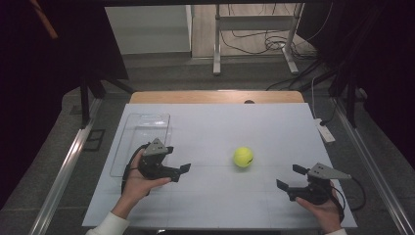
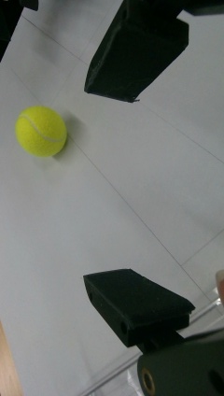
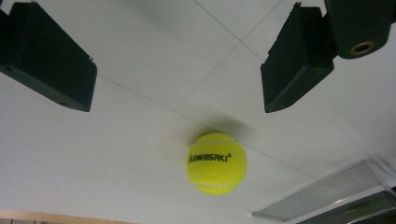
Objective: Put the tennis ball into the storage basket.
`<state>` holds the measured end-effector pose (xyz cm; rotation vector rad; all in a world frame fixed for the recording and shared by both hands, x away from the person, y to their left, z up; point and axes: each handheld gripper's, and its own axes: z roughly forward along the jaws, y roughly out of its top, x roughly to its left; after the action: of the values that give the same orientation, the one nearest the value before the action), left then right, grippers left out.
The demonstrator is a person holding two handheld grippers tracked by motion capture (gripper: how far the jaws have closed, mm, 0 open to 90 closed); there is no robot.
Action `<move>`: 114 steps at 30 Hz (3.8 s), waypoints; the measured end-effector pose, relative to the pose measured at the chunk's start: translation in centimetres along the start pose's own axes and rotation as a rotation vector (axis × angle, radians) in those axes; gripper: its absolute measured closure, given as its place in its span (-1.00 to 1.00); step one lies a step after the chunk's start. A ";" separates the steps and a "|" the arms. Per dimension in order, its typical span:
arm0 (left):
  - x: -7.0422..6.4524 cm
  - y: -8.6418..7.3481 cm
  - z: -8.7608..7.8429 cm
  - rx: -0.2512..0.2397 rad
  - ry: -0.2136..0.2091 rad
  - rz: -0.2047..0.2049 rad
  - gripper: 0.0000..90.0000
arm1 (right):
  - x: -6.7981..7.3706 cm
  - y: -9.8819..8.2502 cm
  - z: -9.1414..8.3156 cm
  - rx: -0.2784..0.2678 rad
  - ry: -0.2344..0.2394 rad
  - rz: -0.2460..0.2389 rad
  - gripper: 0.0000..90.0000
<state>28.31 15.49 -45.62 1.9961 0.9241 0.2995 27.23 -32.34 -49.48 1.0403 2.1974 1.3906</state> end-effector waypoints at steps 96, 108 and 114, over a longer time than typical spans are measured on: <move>-2.0 6.2 6.8 0.056 -0.124 0.068 -0.79 | -0.1 -0.3 0.2 0.012 -0.004 -0.002 -0.76; -2.1 7.0 7.6 0.070 -0.129 0.074 -0.79 | -0.1 -0.3 0.2 0.014 -0.004 -0.006 -0.76; -2.1 7.1 8.3 0.085 -0.137 0.074 -0.80 | -0.2 -0.3 0.2 0.014 -0.006 -0.004 -0.76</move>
<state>34.72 6.52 -44.42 2.1036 0.7893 0.1639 27.36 -32.41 -49.88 1.0423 2.2069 1.3708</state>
